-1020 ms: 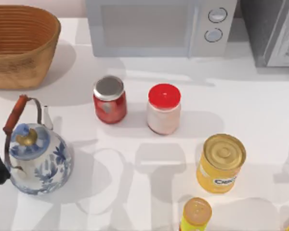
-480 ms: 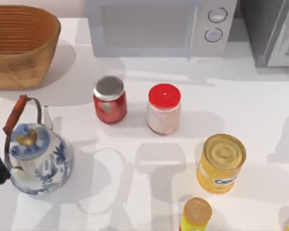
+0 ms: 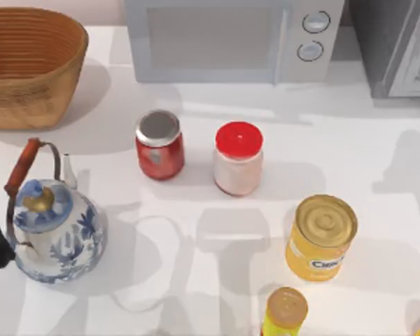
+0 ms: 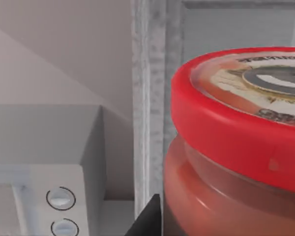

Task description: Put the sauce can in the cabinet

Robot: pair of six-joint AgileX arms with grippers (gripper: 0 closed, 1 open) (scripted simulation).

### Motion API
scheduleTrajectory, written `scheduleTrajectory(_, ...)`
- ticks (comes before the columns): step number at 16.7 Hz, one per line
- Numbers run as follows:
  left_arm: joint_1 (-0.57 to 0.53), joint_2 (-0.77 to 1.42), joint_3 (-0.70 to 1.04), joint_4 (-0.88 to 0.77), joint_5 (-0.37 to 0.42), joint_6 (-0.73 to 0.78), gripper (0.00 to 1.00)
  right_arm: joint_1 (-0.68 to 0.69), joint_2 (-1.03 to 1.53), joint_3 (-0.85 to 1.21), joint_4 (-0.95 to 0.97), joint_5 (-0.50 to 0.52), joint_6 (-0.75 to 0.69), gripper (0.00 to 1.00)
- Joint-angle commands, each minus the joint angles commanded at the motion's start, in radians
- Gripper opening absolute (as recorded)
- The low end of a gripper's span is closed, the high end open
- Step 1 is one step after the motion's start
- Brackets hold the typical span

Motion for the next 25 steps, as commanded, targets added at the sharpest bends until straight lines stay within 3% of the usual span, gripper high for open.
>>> scheduleTrajectory(18,0.0,0.0,0.0,0.0,0.0,0.0,1.0,0.101,0.718,1.003,-0.277,0.106,0.01,0.0)
scheduleTrajectory(25,0.0,0.0,0.0,0.0,0.0,0.0,1.0,0.106,0.772,1.099,-0.289,0.122,0.011,0.0)
